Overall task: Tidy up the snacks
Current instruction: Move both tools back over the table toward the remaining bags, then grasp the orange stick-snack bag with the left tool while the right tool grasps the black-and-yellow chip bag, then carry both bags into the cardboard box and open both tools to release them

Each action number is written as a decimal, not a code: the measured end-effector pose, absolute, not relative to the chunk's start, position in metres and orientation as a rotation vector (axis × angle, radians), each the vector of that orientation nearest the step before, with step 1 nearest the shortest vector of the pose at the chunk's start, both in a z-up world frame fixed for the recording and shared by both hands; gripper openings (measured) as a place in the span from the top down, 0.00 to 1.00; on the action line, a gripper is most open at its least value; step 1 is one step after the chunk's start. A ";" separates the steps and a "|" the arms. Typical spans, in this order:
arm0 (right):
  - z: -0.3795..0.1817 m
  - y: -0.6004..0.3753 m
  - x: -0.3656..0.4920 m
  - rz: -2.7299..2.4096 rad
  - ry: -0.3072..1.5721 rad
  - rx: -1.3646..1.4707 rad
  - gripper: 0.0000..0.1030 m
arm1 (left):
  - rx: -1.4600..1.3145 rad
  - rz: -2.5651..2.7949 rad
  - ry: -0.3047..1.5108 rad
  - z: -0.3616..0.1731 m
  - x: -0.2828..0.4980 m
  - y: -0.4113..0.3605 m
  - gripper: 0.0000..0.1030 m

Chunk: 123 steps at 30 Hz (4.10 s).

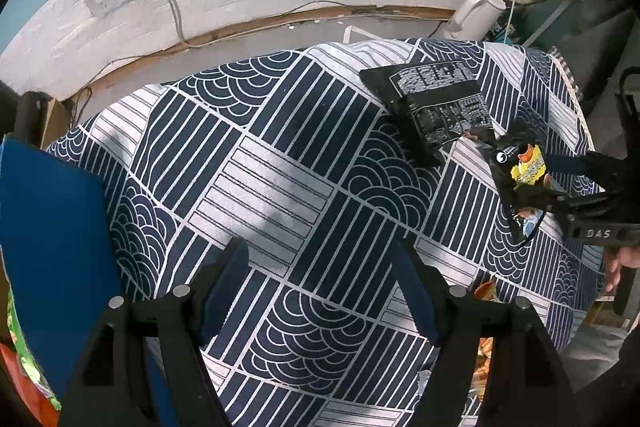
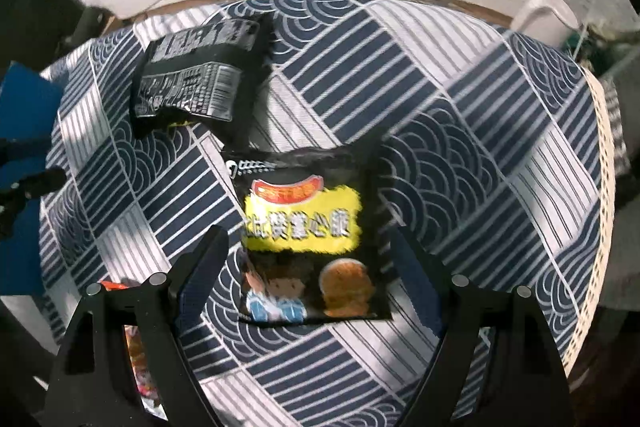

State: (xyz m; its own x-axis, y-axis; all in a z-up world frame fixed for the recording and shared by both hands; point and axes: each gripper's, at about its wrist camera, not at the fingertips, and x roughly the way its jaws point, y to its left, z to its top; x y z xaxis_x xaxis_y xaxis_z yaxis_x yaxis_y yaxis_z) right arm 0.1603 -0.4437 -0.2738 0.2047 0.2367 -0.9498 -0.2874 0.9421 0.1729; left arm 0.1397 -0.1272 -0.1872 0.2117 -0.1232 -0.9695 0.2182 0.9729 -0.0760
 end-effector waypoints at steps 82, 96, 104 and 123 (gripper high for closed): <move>-0.173 -0.429 0.079 0.383 1.063 0.003 0.41 | 0.151 -0.299 1.274 -0.119 0.052 -0.169 0.53; -0.129 -0.371 0.064 0.469 0.998 -0.044 0.41 | 0.173 -0.220 1.134 -0.075 0.030 -0.095 0.53; -0.106 -0.319 0.063 0.536 0.963 -0.088 0.41 | 0.171 -0.154 1.062 -0.053 0.017 -0.038 0.53; -0.086 -0.178 0.058 0.700 0.950 -0.206 0.41 | 0.120 0.017 1.019 -0.050 -0.003 0.090 0.53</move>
